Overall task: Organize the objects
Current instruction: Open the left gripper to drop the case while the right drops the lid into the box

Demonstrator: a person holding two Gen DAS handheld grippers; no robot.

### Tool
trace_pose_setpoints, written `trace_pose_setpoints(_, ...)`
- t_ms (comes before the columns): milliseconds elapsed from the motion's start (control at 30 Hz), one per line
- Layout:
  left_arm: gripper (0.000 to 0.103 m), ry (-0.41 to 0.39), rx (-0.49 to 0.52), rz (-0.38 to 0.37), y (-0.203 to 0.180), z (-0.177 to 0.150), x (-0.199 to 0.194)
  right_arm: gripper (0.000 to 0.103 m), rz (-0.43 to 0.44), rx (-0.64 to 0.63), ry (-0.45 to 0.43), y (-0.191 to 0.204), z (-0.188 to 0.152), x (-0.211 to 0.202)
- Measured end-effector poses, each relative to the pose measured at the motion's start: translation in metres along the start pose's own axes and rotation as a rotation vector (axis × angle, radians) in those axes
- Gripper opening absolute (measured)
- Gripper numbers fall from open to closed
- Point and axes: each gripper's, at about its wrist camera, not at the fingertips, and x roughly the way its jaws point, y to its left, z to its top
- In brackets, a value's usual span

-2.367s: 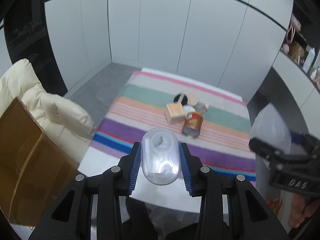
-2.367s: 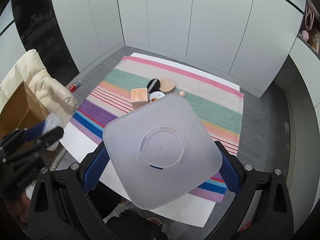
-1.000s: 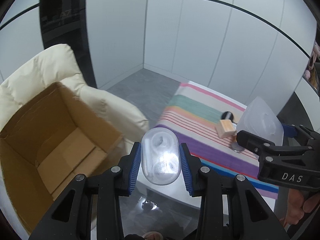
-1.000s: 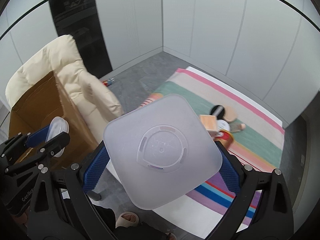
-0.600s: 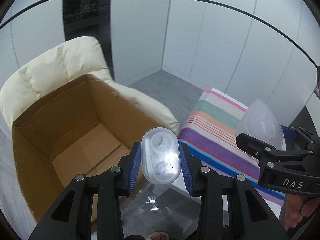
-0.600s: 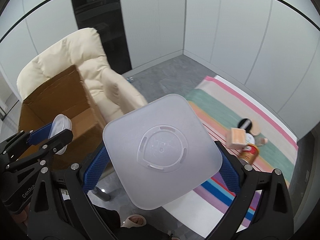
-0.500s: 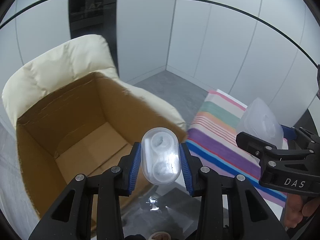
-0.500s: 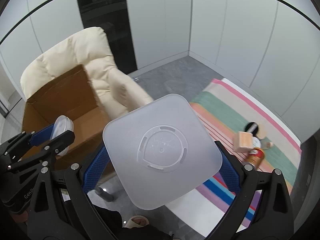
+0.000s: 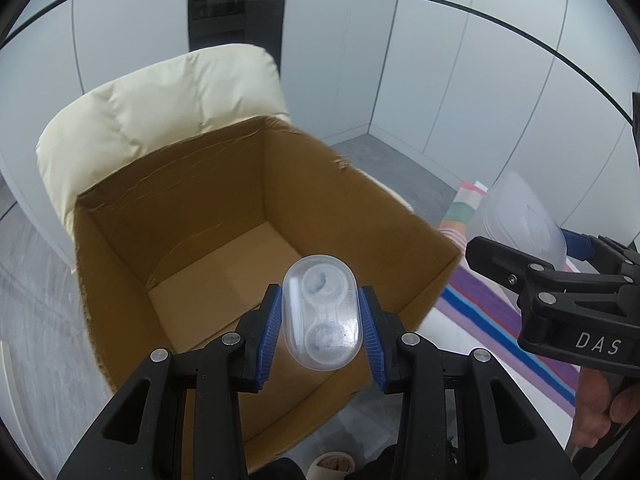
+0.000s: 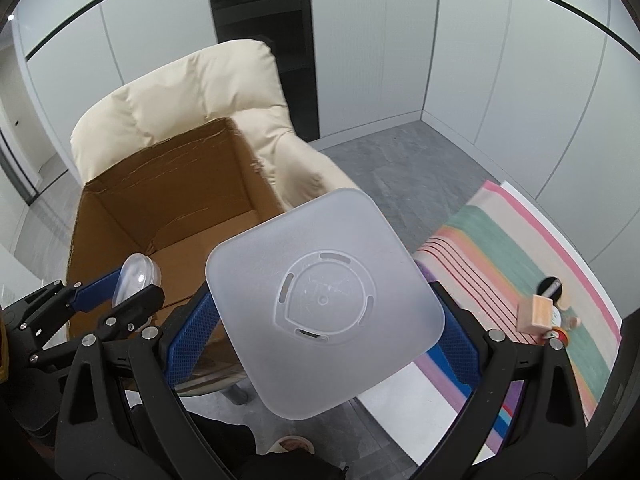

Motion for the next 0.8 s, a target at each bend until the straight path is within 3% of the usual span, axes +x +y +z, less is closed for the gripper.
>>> trace_pose_setpoints(200, 0.041, 0.001, -0.014, 0.026, 0.019, -0.003, -0.004, 0.099, 0.029, -0.037, 0.008, 0.028, 0.006, 0.010)
trace_pose_setpoints(300, 0.053, -0.010, -0.015, 0.035, 0.027, -0.005, -0.009, 0.099, 0.030, -0.053, 0.015, 0.039, 0.009, 0.016)
trace_pose_setpoints(367, 0.068, -0.027, -0.026, 0.049, 0.033, -0.006, -0.014, 0.099, 0.040, -0.059, 0.016, 0.046, 0.011, 0.019)
trace_pose_setpoints(533, 0.086, -0.036, -0.073, 0.093, 0.054, -0.008, -0.020, 0.100, 0.052, -0.070, 0.026, 0.060, 0.015, 0.027)
trace_pose_setpoints(667, 0.099, -0.054, -0.121, 0.128, 0.071, -0.009, -0.025, 0.100, 0.061, -0.096, 0.029, 0.072, 0.017, 0.030)
trace_pose_setpoints(800, 0.100, -0.063, -0.141, 0.160, 0.084, -0.011, -0.027, 0.100, 0.077, -0.102, 0.039, 0.081, 0.018, 0.034)
